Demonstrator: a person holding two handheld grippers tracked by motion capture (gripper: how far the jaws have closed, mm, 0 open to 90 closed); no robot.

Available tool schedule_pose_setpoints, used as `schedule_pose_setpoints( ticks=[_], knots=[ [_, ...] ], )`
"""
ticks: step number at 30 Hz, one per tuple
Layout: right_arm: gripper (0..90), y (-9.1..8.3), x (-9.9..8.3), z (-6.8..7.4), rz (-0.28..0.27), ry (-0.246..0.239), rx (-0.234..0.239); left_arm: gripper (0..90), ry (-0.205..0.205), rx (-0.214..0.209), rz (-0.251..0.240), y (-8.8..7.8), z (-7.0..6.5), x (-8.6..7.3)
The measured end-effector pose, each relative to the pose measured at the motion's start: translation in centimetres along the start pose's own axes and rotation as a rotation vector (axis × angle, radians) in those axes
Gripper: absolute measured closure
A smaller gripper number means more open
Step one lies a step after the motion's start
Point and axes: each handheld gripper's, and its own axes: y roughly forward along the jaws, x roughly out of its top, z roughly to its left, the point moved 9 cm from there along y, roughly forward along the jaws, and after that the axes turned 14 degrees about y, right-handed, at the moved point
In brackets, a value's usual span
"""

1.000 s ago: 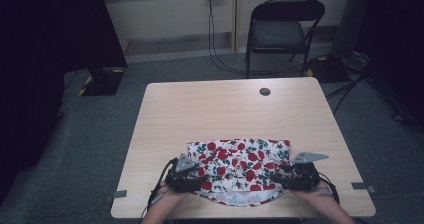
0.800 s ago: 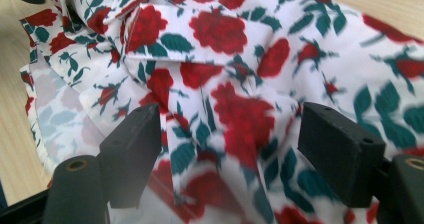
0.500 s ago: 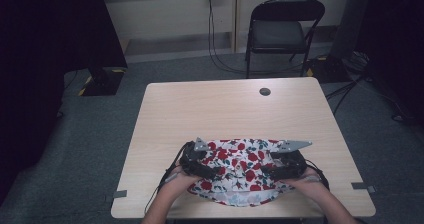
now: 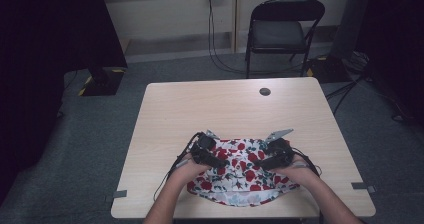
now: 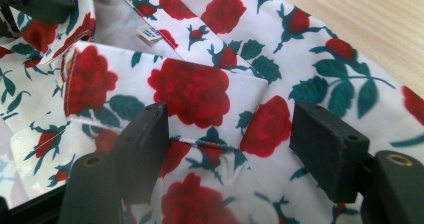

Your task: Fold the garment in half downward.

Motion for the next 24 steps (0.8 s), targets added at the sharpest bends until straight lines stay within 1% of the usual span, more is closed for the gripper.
schedule_pose_setpoints(
  ticks=[1, 2, 3, 4, 6, 7, 8, 9, 10, 11, 12, 13, 14, 15, 16, 17, 18, 19, 20, 22, 24],
  knots=[
    [30.8, 0.2, 0.1, 0.0, 0.004, 0.003, 0.001, 17.6, 0.007, -0.003, 0.006, 0.2, -0.1, 0.0],
    [31.3, 0.3, 0.2, 0.0, 0.009, 0.003, 0.004, 20.0, 0.007, 0.012, 0.011, 0.3, -0.2, 0.0],
    [32.1, 0.5, 0.2, 0.1, 0.017, 0.006, 0.008, 23.1, 0.014, 0.024, 0.023, 0.4, -0.2, 0.0],
    [32.5, 0.7, 0.1, 0.2, 0.026, 0.003, 0.007, 24.3, 0.025, 0.029, 0.024, 0.5, -0.4, 0.0],
    [36.8, 0.9, 0.0, 0.4, 0.042, -0.013, 0.008, 28.0, 0.053, 0.027, 0.007, 0.4, -0.8, 0.1],
    [37.6, 1.0, -0.1, 0.6, 0.047, -0.018, 0.016, 31.8, 0.066, 0.029, 0.000, 0.3, -1.0, 0.2],
    [39.5, 1.0, -0.1, 0.6, 0.046, -0.029, 0.012, 34.0, 0.075, 0.030, -0.002, 0.3, -1.2, 0.2],
    [43.0, 1.0, -0.1, 0.7, 0.046, -0.030, 0.016, 35.4, 0.086, 0.028, 0.000, 0.2, -1.3, 0.2],
    [44.2, 0.9, -0.1, 0.9, 0.052, -0.019, 0.035, 36.8, 0.082, 0.031, 0.003, 0.1, -1.3, 0.2],
    [45.0, 0.9, -0.2, 0.9, 0.057, -0.010, 0.045, 38.1, 0.067, 0.026, 0.011, 0.1, -1.3, 0.1],
    [47.8, 0.8, -0.2, 0.9, 0.059, -0.005, 0.047, 40.8, 0.064, 0.024, 0.013, 0.0, -1.3, 0.0],
    [51.8, 0.8, -0.2, 0.9, 0.058, -0.006, 0.047, 43.7, 0.069, 0.022, 0.007, -0.1, -1.3, 0.0],
    [54.6, 0.7, -0.2, 0.9, 0.054, -0.011, 0.045, 46.1, 0.063, 0.017, -0.002, -0.2, -1.4, 0.1],
    [59.1, 0.5, -0.2, 0.9, 0.051, -0.014, 0.046, 49.7, 0.073, 0.008, -0.013, -0.4, -1.5, 0.1],
    [62.3, 0.4, -0.2, 1.0, 0.046, -0.015, 0.052, 51.2, 0.074, -0.001, -0.026, -0.6, -1.6, 0.2],
    [67.4, 0.2, -0.3, 1.2, 0.042, -0.036, 0.053, 53.2, 0.080, 0.001, -0.032, -0.8, -1.6, 0.2],
    [67.4, 0.2, -0.3, 1.2, 0.042, -0.036, 0.053, 53.2, 0.094, 0.007, -0.037, -1.0, -1.7, 0.2],
    [71.9, 0.0, -0.5, 1.5, 0.050, -0.059, 0.055, 55.8, 0.114, 0.010, -0.042, -1.1, -1.9, 0.3],
    [71.9, 0.0, -0.5, 1.5, 0.050, -0.059, 0.055, 55.8, 0.126, 0.011, -0.043, -1.2, -2.0, 0.3],
    [76.0, -0.2, -0.5, 1.9, 0.044, -0.086, 0.053, 58.8, 0.143, 0.025, -0.042, -1.3, -2.2, 0.2],
    [79.3, -0.5, -0.4, 2.1, 0.030, -0.102, 0.047, 62.2, 0.156, 0.032, -0.054, -1.6, -2.6, 0.3]
  ],
)
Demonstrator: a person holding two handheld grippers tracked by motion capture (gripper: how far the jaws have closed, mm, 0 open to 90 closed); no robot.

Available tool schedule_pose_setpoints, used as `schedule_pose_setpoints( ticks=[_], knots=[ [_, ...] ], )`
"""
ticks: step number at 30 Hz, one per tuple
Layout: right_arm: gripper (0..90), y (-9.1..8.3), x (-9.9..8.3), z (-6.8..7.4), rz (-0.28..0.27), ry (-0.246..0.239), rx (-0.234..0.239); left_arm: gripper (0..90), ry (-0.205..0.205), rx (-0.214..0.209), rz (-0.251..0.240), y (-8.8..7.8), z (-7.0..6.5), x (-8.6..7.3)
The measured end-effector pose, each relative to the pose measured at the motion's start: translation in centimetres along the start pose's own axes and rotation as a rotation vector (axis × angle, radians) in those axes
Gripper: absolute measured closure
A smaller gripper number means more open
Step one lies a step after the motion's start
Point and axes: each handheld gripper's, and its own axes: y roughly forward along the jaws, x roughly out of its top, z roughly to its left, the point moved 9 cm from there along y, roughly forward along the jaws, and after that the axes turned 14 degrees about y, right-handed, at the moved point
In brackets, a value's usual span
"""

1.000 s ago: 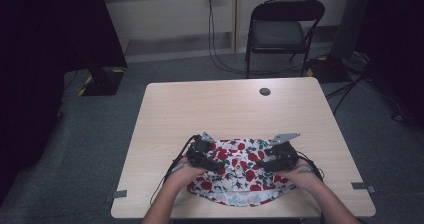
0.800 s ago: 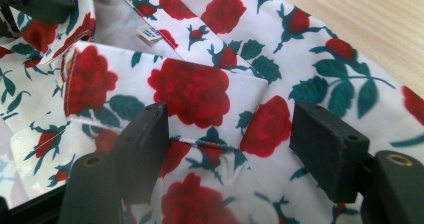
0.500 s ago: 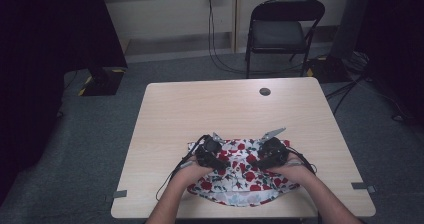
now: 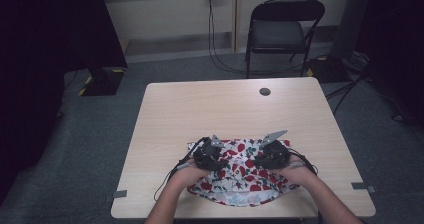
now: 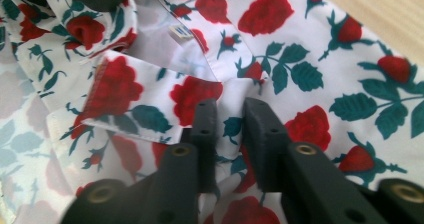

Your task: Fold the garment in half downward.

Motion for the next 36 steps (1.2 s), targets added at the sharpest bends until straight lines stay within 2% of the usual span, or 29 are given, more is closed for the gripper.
schedule_pose_setpoints(
  ticks=[3, 5, 12, 19, 22, 27, 36],
  knots=[
    [82.5, -0.6, 0.3, 0.4, -0.036, 0.011, 0.014, 64.0, 0.021, 0.025, -0.016, -0.4, -0.4, 0.0],
    [82.9, -0.8, 0.2, 0.4, -0.039, 0.013, 0.016, 64.4, 0.027, 0.038, -0.019, -0.7, -0.5, -0.2],
    [82.5, -2.1, 0.2, 1.0, -0.091, -0.013, 0.030, 66.8, 0.044, 0.053, -0.065, -1.9, -1.2, -0.2],
    [82.6, -2.8, -1.0, 2.1, -0.091, -0.049, 0.049, 66.2, 0.067, 0.043, -0.088, -2.3, -2.6, -0.9],
    [82.6, -2.9, -1.4, 2.3, -0.089, -0.052, 0.051, 66.0, 0.077, 0.036, -0.097, -2.4, -3.2, -1.1],
    [82.5, -3.0, -2.3, 2.7, -0.083, -0.054, 0.062, 65.1, 0.089, 0.031, -0.084, -2.5, -3.8, -1.6],
    [80.9, -3.8, -3.3, 3.7, -0.088, -0.086, 0.078, 63.1, 0.129, 0.034, -0.111, -3.1, -5.3, -2.4]
  ],
)
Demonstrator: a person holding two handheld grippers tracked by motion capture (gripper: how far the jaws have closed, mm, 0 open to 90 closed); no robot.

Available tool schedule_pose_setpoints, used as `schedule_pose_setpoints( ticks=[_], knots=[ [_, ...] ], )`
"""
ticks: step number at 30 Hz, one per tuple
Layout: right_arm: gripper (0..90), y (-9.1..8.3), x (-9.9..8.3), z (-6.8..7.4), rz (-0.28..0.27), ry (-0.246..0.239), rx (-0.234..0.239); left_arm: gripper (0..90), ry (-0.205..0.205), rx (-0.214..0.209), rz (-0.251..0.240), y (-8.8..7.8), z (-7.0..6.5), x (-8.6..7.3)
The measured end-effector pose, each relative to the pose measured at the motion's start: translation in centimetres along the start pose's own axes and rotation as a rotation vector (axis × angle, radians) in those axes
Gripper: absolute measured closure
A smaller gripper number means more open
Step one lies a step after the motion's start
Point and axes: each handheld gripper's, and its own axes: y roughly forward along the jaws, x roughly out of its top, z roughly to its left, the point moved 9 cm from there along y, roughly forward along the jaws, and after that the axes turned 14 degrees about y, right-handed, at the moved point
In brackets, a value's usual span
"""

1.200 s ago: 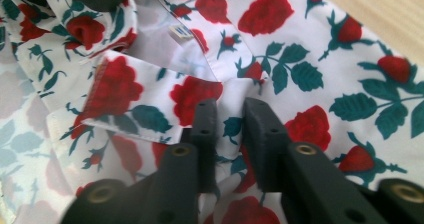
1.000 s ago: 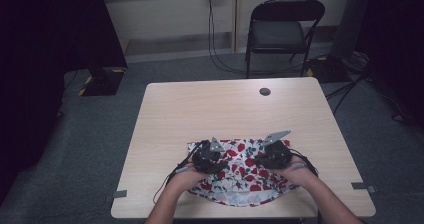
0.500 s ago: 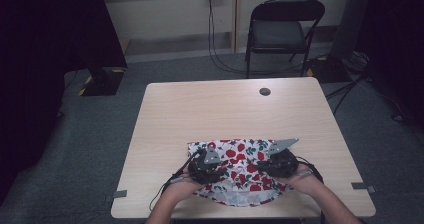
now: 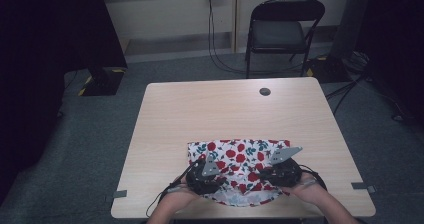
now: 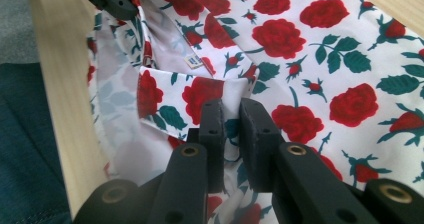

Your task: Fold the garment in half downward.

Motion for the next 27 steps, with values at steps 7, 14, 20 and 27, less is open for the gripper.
schedule_pose_setpoints(
  ticks=[7, 14, 20, 27],
  knots=[
    [80.4, -0.7, -0.5, 0.6, -0.014, -0.019, 0.034, 61.6, 0.023, -0.017, -0.016, -0.4, -0.7, -0.4],
    [79.0, -0.9, -1.5, 1.3, -0.010, -0.020, 0.079, 61.3, 0.023, -0.030, -0.043, -0.7, -1.6, -1.0],
    [78.9, -0.9, -2.2, 1.6, -0.003, -0.027, 0.086, 59.7, 0.046, -0.059, -0.041, -0.9, -2.4, -1.6],
    [77.5, -0.4, -3.0, 2.3, 0.026, -0.086, 0.068, 61.7, 0.066, -0.047, -0.030, -0.8, -2.8, -1.9]
  ],
)
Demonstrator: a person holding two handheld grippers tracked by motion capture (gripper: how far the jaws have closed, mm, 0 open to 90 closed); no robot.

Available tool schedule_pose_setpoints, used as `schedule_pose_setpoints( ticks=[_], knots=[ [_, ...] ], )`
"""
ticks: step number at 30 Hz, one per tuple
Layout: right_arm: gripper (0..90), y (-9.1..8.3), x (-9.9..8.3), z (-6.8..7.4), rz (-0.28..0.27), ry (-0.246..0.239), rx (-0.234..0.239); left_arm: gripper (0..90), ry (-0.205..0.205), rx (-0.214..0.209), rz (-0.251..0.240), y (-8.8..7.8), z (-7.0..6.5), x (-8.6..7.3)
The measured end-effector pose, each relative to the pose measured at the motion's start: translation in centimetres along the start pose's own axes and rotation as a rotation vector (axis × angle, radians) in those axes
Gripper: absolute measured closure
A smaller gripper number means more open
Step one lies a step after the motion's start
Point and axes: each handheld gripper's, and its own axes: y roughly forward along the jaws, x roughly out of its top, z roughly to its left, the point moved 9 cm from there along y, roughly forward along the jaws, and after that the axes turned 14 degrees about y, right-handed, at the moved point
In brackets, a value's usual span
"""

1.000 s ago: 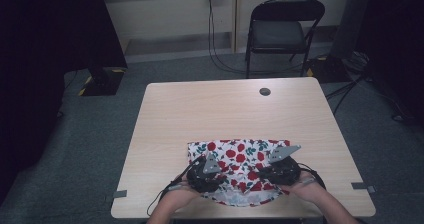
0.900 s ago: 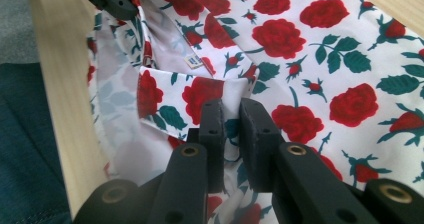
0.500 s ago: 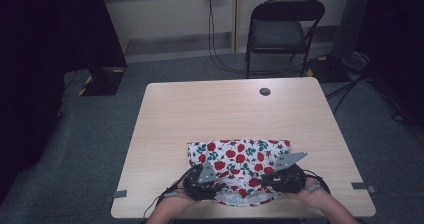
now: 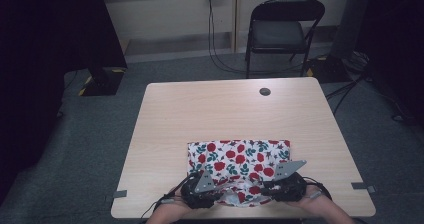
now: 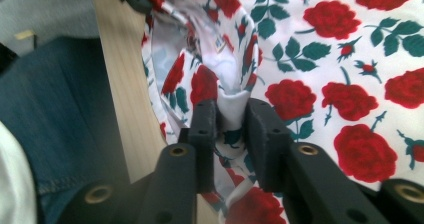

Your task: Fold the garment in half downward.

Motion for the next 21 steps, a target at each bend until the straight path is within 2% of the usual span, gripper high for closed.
schedule_pose_setpoints(
  ticks=[1, 2, 7, 9, 13, 16, 17, 20, 21],
  knots=[
    [77.5, 0.0, 0.0, 0.0, 0.000, 0.000, 0.000, 61.7, 0.002, 0.017, 0.002, 0.1, 0.2, 0.0],
    [83.8, 0.3, -0.1, 0.0, 0.002, -0.026, -0.009, 63.8, 0.008, 0.022, 0.003, 0.2, 0.3, -0.1],
    [85.2, 0.6, 0.0, -0.3, 0.008, -0.036, -0.034, 65.1, 0.012, 0.032, 0.014, 0.3, 0.5, 0.0],
    [85.2, 0.6, 0.2, -0.6, -0.006, -0.031, -0.052, 66.2, -0.005, 0.035, 0.011, 0.4, 0.7, 0.1],
    [85.1, 0.5, 0.7, -0.9, -0.023, -0.025, -0.075, 66.9, -0.079, 0.002, 0.009, 0.5, 1.1, 0.0],
    [85.1, 0.4, 1.2, -1.0, -0.028, -0.029, -0.088, 65.6, -0.071, -0.011, 0.016, 0.6, 1.2, -0.3],
    [85.0, 0.4, 1.3, -1.0, -0.028, -0.032, -0.087, 67.3, -0.063, 0.002, 0.018, 0.6, 1.3, -0.3],
    [85.1, 0.3, 1.5, -1.1, -0.031, -0.026, -0.093, 84.0, -0.086, 0.004, -0.002, 0.4, 1.5, -0.1],
    [85.1, 0.3, 1.5, -1.1, -0.031, -0.026, -0.093, 84.7, -0.086, 0.004, -0.002, 0.4, 1.5, -0.1]
  ],
)
